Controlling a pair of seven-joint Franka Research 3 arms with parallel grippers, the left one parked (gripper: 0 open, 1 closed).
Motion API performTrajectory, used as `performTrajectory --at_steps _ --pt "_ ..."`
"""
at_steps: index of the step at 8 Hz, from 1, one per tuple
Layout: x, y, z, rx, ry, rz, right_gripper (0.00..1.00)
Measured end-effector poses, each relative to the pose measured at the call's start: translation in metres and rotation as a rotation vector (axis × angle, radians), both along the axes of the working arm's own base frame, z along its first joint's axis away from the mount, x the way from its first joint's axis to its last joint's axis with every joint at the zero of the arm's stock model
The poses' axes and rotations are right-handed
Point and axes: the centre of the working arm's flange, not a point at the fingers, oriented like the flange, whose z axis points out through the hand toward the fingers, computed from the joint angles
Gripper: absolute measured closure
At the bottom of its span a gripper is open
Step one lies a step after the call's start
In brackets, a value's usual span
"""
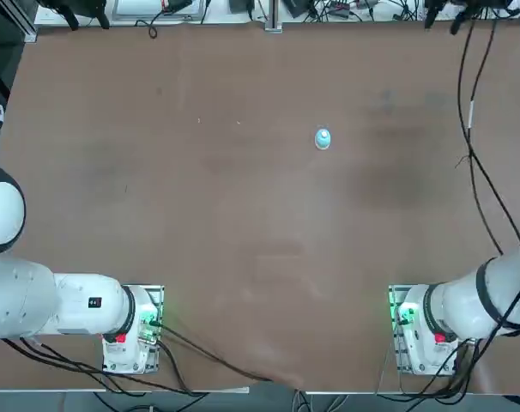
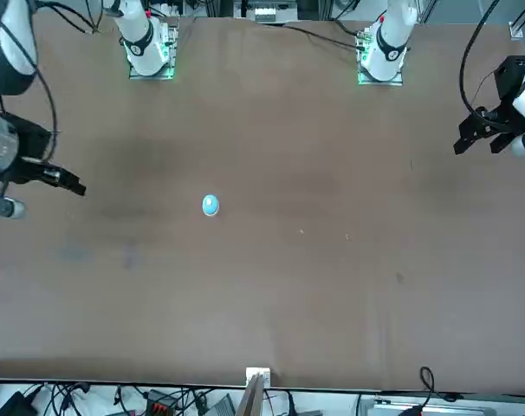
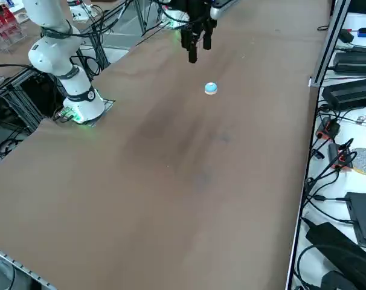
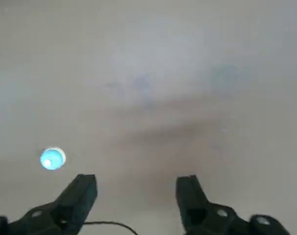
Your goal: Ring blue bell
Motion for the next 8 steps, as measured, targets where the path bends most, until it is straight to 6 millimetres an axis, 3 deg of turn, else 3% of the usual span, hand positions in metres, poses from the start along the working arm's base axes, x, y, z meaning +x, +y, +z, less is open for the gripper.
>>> performTrajectory --at_steps 4,6,8 --pt "-0.052 0.003 0.065 -0.030 -0.010 0.175 0.00" --pt "-0.074 0.014 0.062 -0.058 -0.049 0.207 0.00" --pt "-0.083 0.012 0.052 -0.060 -0.048 0.204 0.00"
